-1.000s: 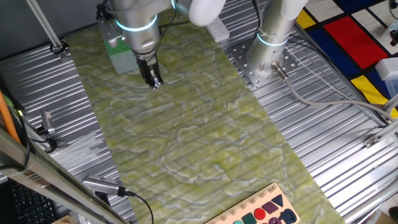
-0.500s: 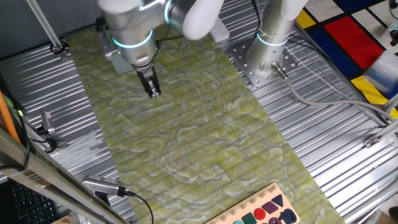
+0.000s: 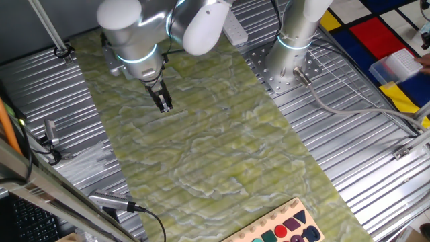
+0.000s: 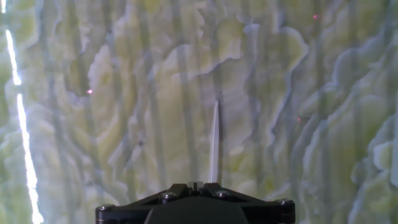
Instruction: Insert a large pipette tip into the holder for large pipette tips
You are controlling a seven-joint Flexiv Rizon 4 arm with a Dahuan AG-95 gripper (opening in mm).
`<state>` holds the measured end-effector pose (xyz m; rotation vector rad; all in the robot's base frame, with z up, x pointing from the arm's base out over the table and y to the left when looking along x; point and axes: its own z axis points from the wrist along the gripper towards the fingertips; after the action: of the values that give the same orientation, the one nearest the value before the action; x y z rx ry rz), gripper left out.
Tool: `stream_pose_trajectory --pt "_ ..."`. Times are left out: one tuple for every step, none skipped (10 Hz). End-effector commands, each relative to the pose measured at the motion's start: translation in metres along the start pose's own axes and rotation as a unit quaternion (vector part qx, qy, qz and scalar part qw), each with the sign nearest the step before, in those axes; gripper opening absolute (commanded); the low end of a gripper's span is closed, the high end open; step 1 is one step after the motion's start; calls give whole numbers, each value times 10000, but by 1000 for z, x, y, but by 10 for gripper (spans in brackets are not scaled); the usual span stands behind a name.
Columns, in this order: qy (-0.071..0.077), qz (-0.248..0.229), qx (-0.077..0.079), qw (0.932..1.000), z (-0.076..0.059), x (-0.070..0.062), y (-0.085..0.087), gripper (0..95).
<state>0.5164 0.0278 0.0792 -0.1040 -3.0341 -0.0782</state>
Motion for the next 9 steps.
stream_pose_trajectory --pt "-112 308 98 9994 11 -1 0 0" --pt "-110 366 109 9992 15 0 0 0" --pt "-105 392 112 9991 14 0 0 0" --pt "-121 437 85 9989 14 0 0 0" --pt "-120 499 42 9987 14 0 0 0" --pt "-30 553 49 9985 14 0 0 0" --pt "42 550 76 9985 14 0 0 0" --pt "96 551 94 9984 14 0 0 0" --pt "170 603 99 9980 14 0 0 0"
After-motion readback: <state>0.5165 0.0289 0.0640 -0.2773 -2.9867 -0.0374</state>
